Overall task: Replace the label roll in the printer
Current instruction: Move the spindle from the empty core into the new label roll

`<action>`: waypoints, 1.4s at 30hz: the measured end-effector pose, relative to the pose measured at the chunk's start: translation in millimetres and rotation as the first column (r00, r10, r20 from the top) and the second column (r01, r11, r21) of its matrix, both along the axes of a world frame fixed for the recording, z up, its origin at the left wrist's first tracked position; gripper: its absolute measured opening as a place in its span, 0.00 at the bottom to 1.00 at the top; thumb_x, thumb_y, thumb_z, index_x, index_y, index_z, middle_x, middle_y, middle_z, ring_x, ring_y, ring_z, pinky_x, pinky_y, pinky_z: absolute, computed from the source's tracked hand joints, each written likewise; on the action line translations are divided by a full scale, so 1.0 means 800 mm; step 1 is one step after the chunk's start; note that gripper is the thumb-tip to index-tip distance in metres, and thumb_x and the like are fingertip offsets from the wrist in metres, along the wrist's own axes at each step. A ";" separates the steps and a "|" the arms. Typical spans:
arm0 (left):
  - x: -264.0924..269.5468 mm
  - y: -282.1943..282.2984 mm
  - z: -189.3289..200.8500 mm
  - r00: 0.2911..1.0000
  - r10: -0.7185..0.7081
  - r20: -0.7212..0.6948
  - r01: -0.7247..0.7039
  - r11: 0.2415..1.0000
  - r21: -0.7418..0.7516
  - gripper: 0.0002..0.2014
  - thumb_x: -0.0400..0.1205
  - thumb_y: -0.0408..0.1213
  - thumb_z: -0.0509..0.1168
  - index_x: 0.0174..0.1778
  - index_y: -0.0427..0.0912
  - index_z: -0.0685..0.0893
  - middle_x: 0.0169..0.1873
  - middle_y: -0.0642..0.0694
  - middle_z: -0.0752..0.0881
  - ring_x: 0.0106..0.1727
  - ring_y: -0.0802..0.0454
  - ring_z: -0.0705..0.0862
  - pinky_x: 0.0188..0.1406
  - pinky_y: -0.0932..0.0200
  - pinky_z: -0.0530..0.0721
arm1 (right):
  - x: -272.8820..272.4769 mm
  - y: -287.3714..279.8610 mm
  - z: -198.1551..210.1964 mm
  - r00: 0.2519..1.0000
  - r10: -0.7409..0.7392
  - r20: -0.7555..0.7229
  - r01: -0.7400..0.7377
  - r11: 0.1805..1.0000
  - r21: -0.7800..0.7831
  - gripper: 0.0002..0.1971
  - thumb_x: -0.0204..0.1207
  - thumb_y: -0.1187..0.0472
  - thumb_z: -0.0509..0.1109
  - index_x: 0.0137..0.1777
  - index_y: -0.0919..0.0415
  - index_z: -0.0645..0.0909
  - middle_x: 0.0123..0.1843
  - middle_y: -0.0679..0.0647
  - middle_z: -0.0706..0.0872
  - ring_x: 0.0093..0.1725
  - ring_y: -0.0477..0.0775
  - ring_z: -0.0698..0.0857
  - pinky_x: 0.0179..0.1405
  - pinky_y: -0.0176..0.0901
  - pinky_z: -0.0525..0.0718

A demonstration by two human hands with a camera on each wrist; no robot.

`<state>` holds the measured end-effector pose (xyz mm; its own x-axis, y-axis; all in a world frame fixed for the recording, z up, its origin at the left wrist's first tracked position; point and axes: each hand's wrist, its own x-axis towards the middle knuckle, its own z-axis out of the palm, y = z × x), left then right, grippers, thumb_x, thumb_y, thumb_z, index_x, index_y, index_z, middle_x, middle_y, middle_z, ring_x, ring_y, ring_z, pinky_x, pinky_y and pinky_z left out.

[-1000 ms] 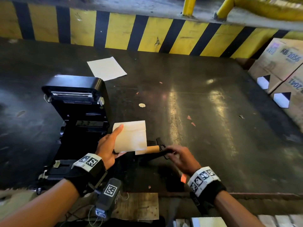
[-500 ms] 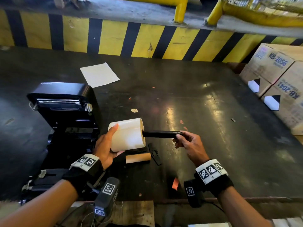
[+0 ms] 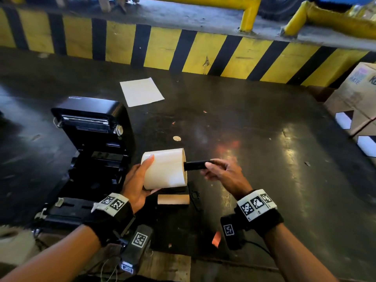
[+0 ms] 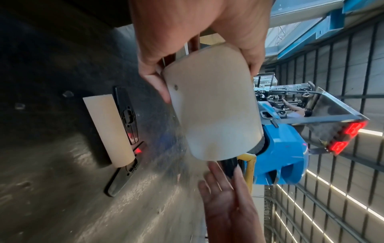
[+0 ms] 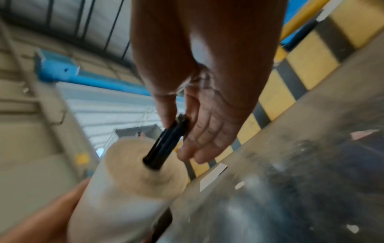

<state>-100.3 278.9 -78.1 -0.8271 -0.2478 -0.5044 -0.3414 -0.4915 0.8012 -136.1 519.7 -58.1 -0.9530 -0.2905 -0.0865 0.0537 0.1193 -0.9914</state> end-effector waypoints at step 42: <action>-0.040 -0.024 0.011 0.999 -0.015 -0.031 0.020 0.985 0.172 0.26 0.71 0.60 0.68 0.62 0.52 0.80 0.59 0.39 0.84 0.58 0.39 0.83 0.45 0.43 0.86 | -0.024 -0.087 0.046 0.883 -0.011 -0.469 0.219 0.894 0.392 0.24 0.78 0.67 0.64 0.72 0.48 0.71 0.48 0.52 0.91 0.39 0.51 0.89 0.40 0.47 0.89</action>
<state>-132.6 260.0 -69.3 -0.8455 -0.1447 -0.5140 -0.3287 -0.6176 0.7145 -155.4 449.7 -21.5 -0.9412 -0.2103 0.2644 -0.3375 0.5510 -0.7632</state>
